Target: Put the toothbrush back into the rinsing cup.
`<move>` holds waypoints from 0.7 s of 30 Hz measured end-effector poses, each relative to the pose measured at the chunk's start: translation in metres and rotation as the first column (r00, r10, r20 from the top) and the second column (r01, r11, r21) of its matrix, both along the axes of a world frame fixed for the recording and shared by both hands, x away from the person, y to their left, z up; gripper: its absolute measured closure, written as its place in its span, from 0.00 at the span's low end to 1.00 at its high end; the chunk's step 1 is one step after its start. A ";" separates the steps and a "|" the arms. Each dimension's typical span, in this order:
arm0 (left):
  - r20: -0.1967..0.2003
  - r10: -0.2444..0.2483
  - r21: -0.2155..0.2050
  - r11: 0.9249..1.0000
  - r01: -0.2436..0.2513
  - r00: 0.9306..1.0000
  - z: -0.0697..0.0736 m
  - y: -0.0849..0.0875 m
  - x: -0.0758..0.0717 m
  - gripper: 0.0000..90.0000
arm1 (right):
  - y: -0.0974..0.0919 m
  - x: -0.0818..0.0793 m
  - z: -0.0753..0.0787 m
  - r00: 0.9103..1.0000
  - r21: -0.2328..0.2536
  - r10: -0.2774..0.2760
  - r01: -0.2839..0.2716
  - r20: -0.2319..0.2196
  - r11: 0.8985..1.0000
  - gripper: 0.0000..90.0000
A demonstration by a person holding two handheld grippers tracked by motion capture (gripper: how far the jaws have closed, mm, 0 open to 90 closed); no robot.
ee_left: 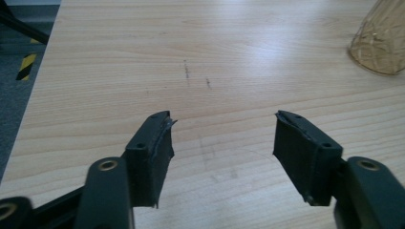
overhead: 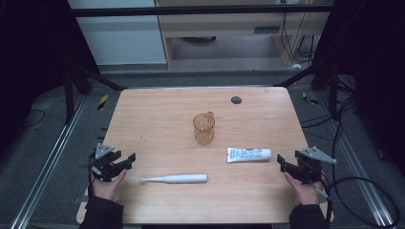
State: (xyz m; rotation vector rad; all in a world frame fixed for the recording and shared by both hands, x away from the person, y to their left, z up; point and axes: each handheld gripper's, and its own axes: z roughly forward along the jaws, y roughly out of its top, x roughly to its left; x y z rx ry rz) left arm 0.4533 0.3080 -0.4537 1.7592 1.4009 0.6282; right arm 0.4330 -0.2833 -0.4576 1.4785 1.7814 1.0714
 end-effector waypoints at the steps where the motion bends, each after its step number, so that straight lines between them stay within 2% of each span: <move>1: 0.001 -0.002 0.001 1.000 0.002 1.000 0.000 -0.001 -0.001 0.44 | 0.001 -0.002 0.001 1.000 -0.006 0.014 -0.014 0.006 1.000 0.37; 3: -0.002 -0.013 0.001 1.000 0.013 1.000 0.001 -0.004 -0.002 0.48 | 0.004 -0.004 0.002 0.999 -0.008 0.035 -0.035 0.001 0.999 0.38; 6: -0.014 -0.043 0.026 0.999 0.043 0.999 0.002 -0.011 -0.005 0.52 | 0.006 -0.005 0.002 0.998 -0.006 0.057 -0.057 -0.002 0.998 0.39; 8: -0.013 -0.062 0.033 0.997 0.063 0.998 0.004 -0.016 -0.008 0.60 | 0.010 -0.006 0.003 0.998 -0.002 0.070 -0.070 -0.005 0.998 0.40; 9: -0.014 -0.078 0.038 0.996 0.079 0.997 0.005 -0.019 -0.011 0.60 | 0.011 -0.006 0.003 0.997 -0.003 0.078 -0.078 -0.006 0.997 0.41; 12: -0.020 -0.113 0.046 0.992 0.114 0.993 0.007 -0.025 -0.017 0.68 | 0.018 -0.010 0.006 0.995 0.002 0.103 -0.103 -0.007 0.995 0.43; 13: -0.037 -0.140 0.039 0.989 0.142 0.989 0.005 -0.031 -0.022 0.70 | 0.019 -0.010 0.006 0.994 0.006 0.111 -0.111 -0.004 0.994 0.43; 14: -0.037 -0.140 0.039 0.989 0.142 0.989 0.005 -0.031 -0.022 0.72 | 0.019 -0.010 0.006 0.994 0.006 0.111 -0.111 -0.004 0.994 0.43; 16: -0.071 -0.178 0.036 0.983 0.181 0.981 0.000 -0.039 -0.028 0.76 | 0.024 -0.011 0.006 0.991 -0.003 0.134 -0.134 -0.011 0.991 0.47; 17: -0.071 -0.178 0.036 0.983 0.181 0.981 0.000 -0.039 -0.028 0.77 | 0.024 -0.011 0.006 0.991 -0.003 0.134 -0.134 -0.011 0.991 0.47; 18: -0.091 -0.208 0.036 0.977 0.212 0.974 -0.002 -0.047 -0.031 0.79 | 0.028 -0.011 0.004 0.989 -0.014 0.150 -0.150 -0.020 0.989 0.50; 19: -0.091 -0.208 0.036 0.977 0.212 0.974 -0.002 -0.047 -0.031 0.80 | 0.028 -0.011 0.004 0.989 -0.014 0.150 -0.150 -0.020 0.989 0.50; 21: -0.102 -0.233 0.047 0.970 0.238 0.967 -0.004 -0.053 -0.034 0.84 | 0.031 -0.011 0.002 0.985 -0.023 0.168 -0.168 -0.029 0.985 0.53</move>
